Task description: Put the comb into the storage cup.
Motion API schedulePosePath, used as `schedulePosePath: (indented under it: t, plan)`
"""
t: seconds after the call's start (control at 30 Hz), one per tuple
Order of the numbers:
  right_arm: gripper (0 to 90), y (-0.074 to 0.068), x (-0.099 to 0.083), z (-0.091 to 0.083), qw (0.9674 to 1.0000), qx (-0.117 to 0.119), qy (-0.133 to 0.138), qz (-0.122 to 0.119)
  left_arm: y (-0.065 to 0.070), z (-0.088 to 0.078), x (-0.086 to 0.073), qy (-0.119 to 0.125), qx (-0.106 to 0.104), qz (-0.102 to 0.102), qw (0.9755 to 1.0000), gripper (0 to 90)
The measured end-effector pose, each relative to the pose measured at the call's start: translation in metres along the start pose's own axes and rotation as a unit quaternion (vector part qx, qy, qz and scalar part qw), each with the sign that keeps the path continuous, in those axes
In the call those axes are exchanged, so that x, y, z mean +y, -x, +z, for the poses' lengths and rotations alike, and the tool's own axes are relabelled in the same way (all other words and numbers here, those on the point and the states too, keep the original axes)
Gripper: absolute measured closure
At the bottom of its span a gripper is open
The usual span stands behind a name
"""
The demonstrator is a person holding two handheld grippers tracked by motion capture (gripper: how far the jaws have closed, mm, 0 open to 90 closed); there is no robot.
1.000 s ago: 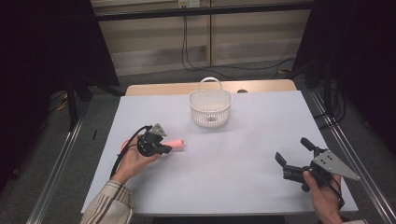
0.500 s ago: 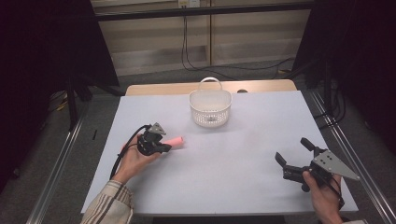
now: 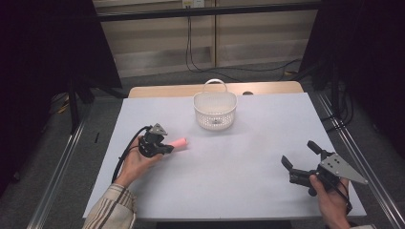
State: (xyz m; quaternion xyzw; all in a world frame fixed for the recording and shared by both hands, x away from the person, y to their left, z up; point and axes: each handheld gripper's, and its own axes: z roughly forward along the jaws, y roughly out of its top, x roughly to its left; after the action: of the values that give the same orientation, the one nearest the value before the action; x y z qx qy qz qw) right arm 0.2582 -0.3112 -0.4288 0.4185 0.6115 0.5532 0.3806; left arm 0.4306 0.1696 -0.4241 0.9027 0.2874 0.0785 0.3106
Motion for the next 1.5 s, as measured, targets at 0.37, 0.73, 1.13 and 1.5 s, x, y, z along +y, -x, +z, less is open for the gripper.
schedulePosePath:
  t: [0.37, 0.73, 1.13, 1.5]
  plan:
    - [0.0, -0.0002, 0.0001, -0.0002, 1.0000, 0.001, 0.000, -0.003, -0.0017, 0.0008, 0.0000, 0.001, 0.006, -0.005, 1.0000, 90.0]
    - [0.0, -0.0002, -0.0001, 0.0003, 1.0000, 0.002, -0.001, -0.004, -0.0044, 0.0022, 0.0020, -0.005, 0.016, -0.022, 0.9996, 90.0]
    - [0.0, -0.0004, 0.0001, 0.0000, 1.0000, 0.003, -0.001, -0.005, -0.0036, 0.0053, 0.0051, -0.013, 0.027, -0.030, 0.9991, 90.0]
    - [0.0, -0.0013, 0.0001, 0.0001, 0.9999, 0.007, -0.002, -0.007, -0.0030, -0.0030, 0.0045, 0.013, 0.012, -0.028, 0.9995, 90.0]
